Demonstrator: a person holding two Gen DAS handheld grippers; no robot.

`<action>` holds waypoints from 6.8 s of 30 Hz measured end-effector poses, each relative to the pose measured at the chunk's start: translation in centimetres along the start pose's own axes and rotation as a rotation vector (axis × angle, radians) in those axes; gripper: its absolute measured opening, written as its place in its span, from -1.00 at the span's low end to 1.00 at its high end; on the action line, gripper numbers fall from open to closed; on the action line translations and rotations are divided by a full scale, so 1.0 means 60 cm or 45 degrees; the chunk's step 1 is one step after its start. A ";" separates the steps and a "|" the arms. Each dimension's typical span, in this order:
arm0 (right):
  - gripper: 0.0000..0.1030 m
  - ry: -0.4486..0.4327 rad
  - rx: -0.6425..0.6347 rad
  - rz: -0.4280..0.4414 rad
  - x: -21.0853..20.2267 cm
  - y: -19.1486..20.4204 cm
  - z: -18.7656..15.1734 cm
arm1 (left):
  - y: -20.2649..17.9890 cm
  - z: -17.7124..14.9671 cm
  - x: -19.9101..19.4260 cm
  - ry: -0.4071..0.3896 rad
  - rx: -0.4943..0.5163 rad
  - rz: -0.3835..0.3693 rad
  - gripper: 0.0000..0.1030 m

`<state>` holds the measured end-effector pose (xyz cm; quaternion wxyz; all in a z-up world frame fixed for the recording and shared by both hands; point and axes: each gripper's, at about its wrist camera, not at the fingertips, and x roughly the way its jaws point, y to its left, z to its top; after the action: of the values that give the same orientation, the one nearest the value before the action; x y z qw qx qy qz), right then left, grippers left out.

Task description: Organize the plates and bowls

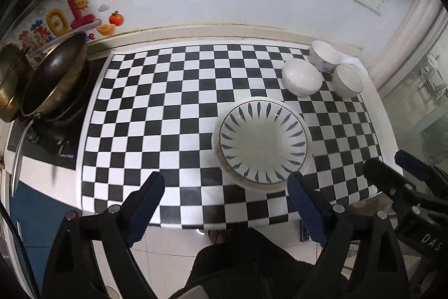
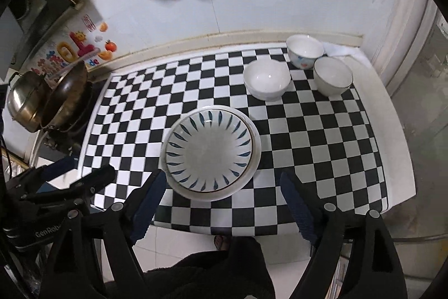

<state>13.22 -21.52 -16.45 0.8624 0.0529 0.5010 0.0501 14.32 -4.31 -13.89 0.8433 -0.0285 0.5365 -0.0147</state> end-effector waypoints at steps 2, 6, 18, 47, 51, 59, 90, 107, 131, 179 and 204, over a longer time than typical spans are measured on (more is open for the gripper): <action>0.68 -0.017 0.001 0.003 -0.024 0.008 -0.007 | 0.004 -0.009 -0.015 0.002 -0.013 -0.004 0.74; 0.68 -0.018 -0.005 0.012 -0.048 0.018 -0.015 | 0.008 -0.023 -0.040 -0.003 -0.020 -0.005 0.74; 0.69 0.002 0.074 0.077 -0.035 -0.018 0.014 | 0.002 0.010 -0.040 -0.033 -0.037 -0.018 0.74; -0.77 0.500 0.289 0.088 0.569 -0.308 0.314 | -0.243 0.344 0.539 0.544 0.060 -0.215 -0.62; -0.78 0.506 0.276 0.127 0.540 -0.311 0.302 | -0.257 0.322 0.494 0.521 0.090 -0.204 -0.62; -0.78 0.524 0.274 0.171 0.421 -0.345 0.204 | -0.310 0.223 0.387 0.527 0.155 -0.267 -0.62; -0.18 0.371 0.588 0.129 0.387 -0.623 0.270 | -0.435 0.366 0.442 0.555 0.128 -0.405 -0.38; -0.83 0.480 0.549 0.060 0.511 -0.640 0.289 | -0.544 0.376 0.549 0.595 0.271 -0.329 -0.62; -0.83 0.352 0.424 0.160 0.298 -0.495 0.182 | -0.445 0.279 0.322 0.464 0.297 -0.368 -0.63; -0.65 0.645 0.362 0.181 0.382 -0.436 0.090 | -0.392 0.150 0.405 0.675 0.321 -0.239 -0.63; -0.10 0.434 0.572 0.195 0.550 -0.575 0.419 | -0.420 0.497 0.578 0.618 0.016 -0.360 -0.47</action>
<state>52.50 -52.09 -37.29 0.7260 0.2710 0.6319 0.0109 56.21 -30.43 -31.04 0.6799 -0.0935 0.7133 -0.1417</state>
